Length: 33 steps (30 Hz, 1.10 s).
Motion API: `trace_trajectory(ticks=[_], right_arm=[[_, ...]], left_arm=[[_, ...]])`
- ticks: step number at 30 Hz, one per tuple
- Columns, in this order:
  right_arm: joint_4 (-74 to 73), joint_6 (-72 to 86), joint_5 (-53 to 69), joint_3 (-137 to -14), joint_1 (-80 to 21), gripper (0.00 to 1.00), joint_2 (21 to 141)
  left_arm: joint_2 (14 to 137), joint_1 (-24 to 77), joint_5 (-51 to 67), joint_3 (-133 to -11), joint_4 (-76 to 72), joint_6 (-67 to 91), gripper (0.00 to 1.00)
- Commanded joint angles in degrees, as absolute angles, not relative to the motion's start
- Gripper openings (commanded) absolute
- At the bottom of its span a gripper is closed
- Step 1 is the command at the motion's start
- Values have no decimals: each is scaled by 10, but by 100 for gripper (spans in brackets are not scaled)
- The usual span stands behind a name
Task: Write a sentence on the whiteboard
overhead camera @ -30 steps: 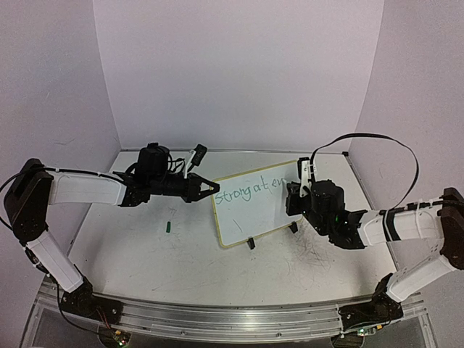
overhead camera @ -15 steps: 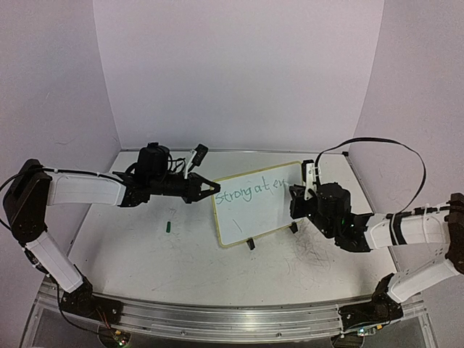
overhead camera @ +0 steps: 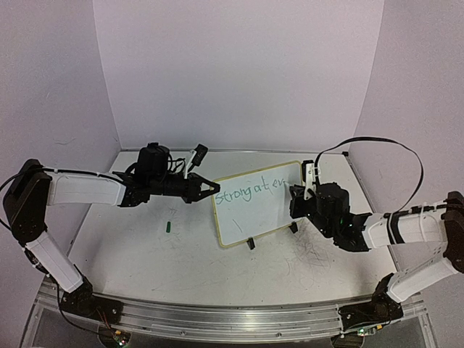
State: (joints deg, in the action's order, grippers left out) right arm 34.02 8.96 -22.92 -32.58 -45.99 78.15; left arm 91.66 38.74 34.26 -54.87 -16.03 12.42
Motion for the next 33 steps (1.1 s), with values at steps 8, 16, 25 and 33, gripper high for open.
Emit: trace_trajectory(ticks=[8,16,25,33], right_arm=[[366,87,-256,-349,-449,0,784],[390,70,-230,-344,-450,0,777],[366,90,-204,-334,-449,0,779],[343,111,-202,-319,-451,0,778]], left_arm=[[890,388,329,-561,-181,100,0],[891,388,329,-563,-181,100,0],[891,388,328,-563,-180,99,0],[891,388,329,-563,-180,99,0]])
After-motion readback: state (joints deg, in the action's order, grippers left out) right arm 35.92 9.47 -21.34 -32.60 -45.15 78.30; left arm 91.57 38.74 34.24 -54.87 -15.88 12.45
